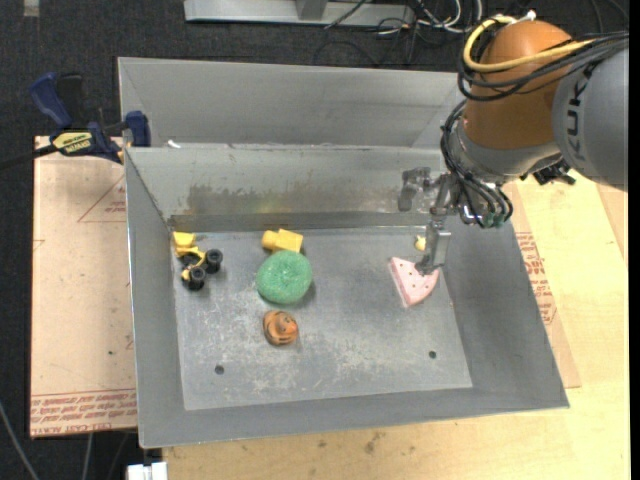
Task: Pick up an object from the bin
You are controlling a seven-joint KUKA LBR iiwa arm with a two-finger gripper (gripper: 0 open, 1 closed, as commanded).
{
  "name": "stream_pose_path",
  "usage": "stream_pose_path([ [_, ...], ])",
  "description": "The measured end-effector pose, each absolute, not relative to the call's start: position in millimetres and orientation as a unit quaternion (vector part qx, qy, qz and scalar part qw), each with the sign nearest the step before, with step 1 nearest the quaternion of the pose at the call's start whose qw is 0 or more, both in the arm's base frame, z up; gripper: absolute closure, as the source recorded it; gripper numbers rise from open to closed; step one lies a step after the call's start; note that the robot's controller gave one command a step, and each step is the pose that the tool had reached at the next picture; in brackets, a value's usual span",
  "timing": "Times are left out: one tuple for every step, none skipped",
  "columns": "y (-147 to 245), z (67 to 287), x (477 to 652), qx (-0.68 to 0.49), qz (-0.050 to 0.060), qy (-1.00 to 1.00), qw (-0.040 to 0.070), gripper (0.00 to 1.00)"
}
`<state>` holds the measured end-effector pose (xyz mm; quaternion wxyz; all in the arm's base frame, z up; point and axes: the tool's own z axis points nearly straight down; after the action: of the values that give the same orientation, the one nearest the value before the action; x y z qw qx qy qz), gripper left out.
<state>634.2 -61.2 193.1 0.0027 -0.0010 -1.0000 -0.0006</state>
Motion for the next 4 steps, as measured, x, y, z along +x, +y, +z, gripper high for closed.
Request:
stream_pose_path([
  [-61,198,635.3,0.0,0.0,-1.0,-0.001,0.0],
  [-18,156,640.5,0.022,0.001,-1.0,-0.005,0.0],
  [8,118,633.9,0.018,-0.003,-1.0,0.0,0.0],
  [34,90,641.6,0.09,0.0,-0.996,-0.002,0.0],
])
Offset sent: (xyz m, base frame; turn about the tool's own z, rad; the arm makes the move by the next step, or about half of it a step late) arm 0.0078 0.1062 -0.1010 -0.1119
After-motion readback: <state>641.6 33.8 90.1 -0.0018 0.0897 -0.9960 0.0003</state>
